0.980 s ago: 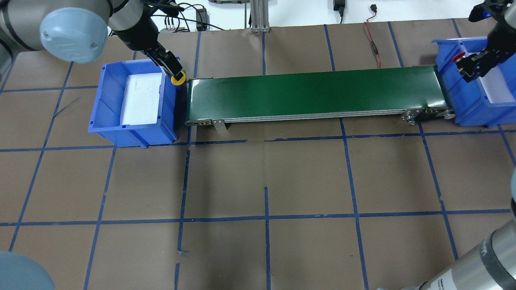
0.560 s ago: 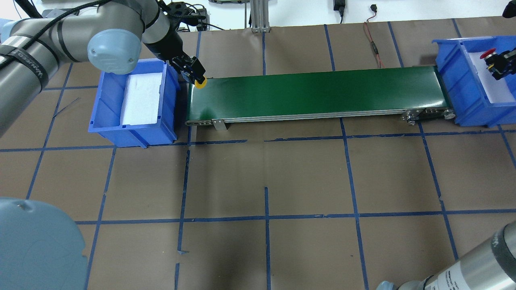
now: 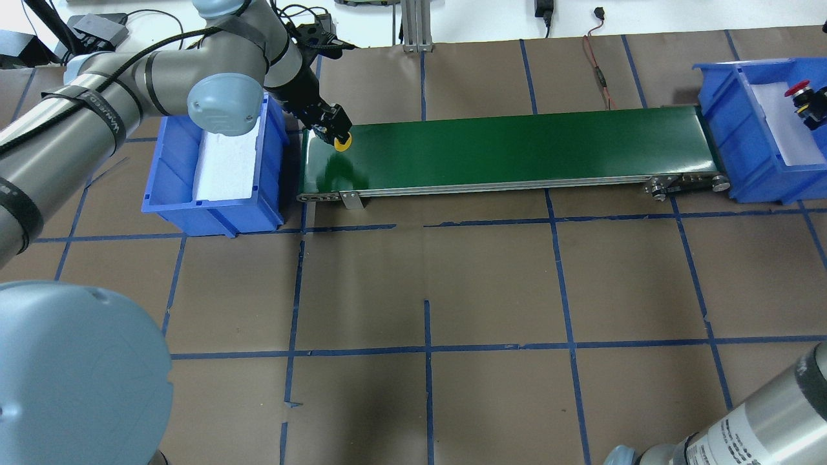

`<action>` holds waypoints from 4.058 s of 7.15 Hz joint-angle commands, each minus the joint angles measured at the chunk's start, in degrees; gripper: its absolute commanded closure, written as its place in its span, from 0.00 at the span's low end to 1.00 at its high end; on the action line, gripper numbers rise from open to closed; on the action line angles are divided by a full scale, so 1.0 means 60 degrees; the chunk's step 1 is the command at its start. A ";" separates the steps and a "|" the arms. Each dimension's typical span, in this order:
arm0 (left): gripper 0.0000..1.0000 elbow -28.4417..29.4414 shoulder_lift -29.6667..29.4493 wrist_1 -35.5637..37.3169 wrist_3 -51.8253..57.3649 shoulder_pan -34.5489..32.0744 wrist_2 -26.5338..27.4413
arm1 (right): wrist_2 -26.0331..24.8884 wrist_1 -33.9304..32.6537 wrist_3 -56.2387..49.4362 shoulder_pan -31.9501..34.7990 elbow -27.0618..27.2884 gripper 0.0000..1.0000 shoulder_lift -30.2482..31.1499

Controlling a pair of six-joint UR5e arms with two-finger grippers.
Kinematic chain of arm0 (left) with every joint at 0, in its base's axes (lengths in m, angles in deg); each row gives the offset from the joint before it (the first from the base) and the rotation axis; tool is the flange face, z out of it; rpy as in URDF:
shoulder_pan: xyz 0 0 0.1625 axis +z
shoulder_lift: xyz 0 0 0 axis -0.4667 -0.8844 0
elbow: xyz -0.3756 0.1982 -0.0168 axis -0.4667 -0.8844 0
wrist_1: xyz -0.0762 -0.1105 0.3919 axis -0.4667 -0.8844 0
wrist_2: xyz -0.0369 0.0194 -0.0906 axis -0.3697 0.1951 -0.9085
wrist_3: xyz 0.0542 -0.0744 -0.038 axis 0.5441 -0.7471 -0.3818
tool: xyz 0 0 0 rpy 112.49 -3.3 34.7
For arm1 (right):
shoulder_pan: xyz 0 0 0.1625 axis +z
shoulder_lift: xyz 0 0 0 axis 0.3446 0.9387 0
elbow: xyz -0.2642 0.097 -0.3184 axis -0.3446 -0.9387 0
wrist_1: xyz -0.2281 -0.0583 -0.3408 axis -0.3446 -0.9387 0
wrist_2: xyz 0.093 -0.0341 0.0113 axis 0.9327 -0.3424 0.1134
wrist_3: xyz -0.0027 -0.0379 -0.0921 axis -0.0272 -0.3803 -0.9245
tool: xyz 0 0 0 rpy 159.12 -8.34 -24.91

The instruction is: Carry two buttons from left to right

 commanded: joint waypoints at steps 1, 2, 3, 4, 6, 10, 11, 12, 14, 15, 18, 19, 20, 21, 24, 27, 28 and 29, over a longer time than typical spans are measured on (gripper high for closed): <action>0.00 -0.0007 -0.0049 0.0066 -0.0078 -0.0027 -0.0013 | 0.0096 -0.0664 -0.0198 -0.0207 -0.0017 0.92 -0.0594; 0.00 -0.0007 -0.0034 0.0066 -0.0078 -0.0027 0.0001 | 0.0155 -0.0798 -0.0198 -0.0207 -0.0017 0.92 -0.0727; 0.00 0.0066 0.0053 0.0066 -0.0063 0.0002 0.0016 | 0.0155 -0.0828 -0.0169 -0.0192 0.0012 0.92 -0.0743; 0.00 0.0168 0.0126 0.0037 -0.0063 0.0075 0.0031 | 0.0155 -0.0828 -0.0126 -0.0149 0.0041 0.92 -0.0743; 0.00 0.0271 0.0345 -0.0079 -0.0019 0.0206 0.0234 | 0.0170 -0.0930 -0.0111 -0.0134 -0.0002 0.92 -0.0976; 0.00 0.0536 0.1588 -0.2170 0.0025 0.1041 0.0426 | 0.0302 -0.1165 -0.0111 -0.0134 -0.0003 0.92 -0.1197; 0.00 0.0521 0.1983 -0.2885 0.0010 0.1158 0.0528 | 0.0302 -0.1165 -0.0111 -0.0134 -0.0003 0.89 -0.1197; 0.00 0.0535 0.2437 -0.3777 0.0010 0.1507 0.0630 | 0.0316 -0.1165 -0.0140 -0.0134 0.0055 0.24 -0.1270; 0.00 0.0317 0.3374 -0.4532 0.0112 0.2357 0.0588 | 0.0477 -0.1165 -0.0140 -0.0148 0.0027 0.00 -0.1344; 0.00 0.0272 0.3393 -0.4635 0.0272 0.2622 0.0616 | 0.0492 -0.1165 -0.0140 -0.0148 -0.0003 0.00 -0.1344; 0.00 0.0272 0.3525 -0.5777 -0.1093 0.2537 0.0617 | 0.0521 -0.1092 -0.0213 -0.0207 -0.0061 0.01 -0.1125; 0.00 0.0286 0.3612 -0.5894 -0.2640 0.2435 0.0631 | 0.0565 -0.0990 -0.0242 -0.0221 -0.0221 0.01 -0.1066; 0.00 0.0272 0.3816 -0.6128 -0.3207 0.2434 0.0675 | 0.0580 -0.0627 -0.0329 -0.0207 -0.0527 0.01 -0.1051; 0.00 0.0257 0.3963 -0.6231 -0.3575 0.2434 0.0690 | 0.0594 -0.0058 -0.0316 -0.0207 -0.0907 0.01 -0.0906; 0.00 0.0301 0.3819 -0.6130 -0.4940 0.1954 0.2226 | 0.0594 0.0971 -0.0272 -0.0076 -0.1101 0.01 0.0001; 0.00 0.0286 0.3804 -0.5709 -0.5877 0.1467 0.2170 | 0.0829 0.1442 0.0179 0.0857 -0.1000 0.01 0.0925; 0.00 0.0272 0.3760 -0.5314 -0.5762 0.1467 0.2155 | 0.0844 0.1471 0.0879 0.1240 -0.0955 0.01 0.1072; 0.00 0.0330 0.3673 -0.5281 -0.5776 0.1511 0.2126 | 0.0786 0.1457 0.1698 0.1664 -0.0940 0.01 0.1117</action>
